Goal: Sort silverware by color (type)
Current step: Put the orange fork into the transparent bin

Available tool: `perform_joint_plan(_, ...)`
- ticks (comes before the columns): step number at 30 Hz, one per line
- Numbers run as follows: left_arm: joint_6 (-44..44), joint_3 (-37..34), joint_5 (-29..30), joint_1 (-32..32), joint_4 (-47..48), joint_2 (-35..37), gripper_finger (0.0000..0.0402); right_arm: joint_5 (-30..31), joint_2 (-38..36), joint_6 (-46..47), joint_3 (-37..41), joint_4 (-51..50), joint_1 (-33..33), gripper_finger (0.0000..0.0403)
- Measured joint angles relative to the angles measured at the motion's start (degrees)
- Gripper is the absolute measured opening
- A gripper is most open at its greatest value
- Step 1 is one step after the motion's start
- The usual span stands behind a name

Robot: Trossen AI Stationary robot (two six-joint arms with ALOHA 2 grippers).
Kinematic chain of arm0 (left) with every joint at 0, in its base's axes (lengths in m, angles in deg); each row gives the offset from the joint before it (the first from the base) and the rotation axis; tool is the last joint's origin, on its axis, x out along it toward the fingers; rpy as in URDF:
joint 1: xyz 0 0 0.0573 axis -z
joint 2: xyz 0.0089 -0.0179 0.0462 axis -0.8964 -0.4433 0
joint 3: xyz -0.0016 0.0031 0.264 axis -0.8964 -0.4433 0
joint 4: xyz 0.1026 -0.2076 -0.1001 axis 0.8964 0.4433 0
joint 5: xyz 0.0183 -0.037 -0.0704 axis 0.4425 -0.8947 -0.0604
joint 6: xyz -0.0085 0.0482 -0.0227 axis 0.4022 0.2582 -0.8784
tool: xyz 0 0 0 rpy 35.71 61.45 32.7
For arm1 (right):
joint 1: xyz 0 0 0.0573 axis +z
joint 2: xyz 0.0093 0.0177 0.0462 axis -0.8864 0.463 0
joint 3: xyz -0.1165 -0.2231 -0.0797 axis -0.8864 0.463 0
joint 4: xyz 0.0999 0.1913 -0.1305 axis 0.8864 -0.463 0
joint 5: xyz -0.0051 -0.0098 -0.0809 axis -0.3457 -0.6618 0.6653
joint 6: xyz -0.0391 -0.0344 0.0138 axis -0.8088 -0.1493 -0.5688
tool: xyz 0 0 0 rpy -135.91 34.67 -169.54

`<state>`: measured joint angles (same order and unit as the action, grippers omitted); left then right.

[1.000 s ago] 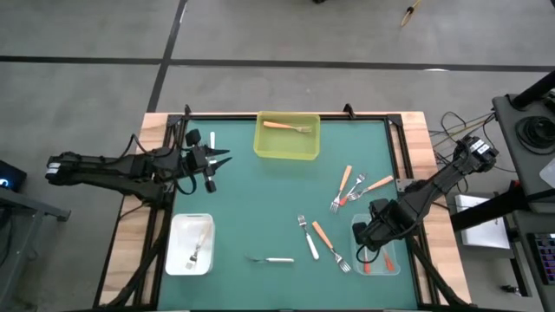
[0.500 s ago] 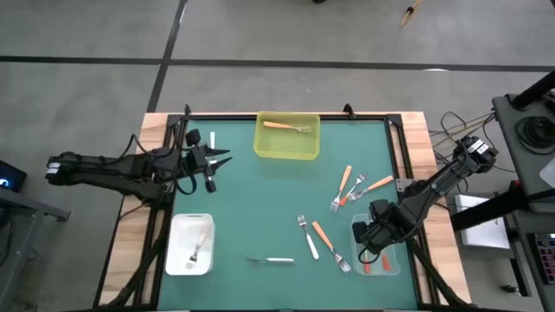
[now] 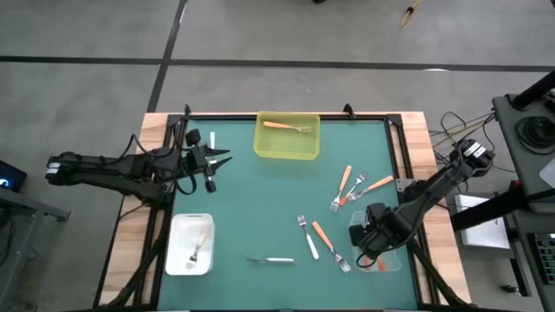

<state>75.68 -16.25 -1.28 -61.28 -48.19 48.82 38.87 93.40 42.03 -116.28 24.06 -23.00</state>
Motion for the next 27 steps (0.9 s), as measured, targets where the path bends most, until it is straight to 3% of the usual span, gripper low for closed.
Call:
perform_joint_plan(21, 0.0, 0.0, 0.0, -0.01, 0.0, 0.02, 0.0075, 0.15, 2.74, 6.88, -0.12, 0.69, 2.23, 0.0011)
perform_joint_plan(27, 0.0, 0.0, 0.0, 0.01, -0.02, 0.01, 0.0075, 2.7, 2.98, 6.97, -0.08, -0.43, 2.6, 0.0011)
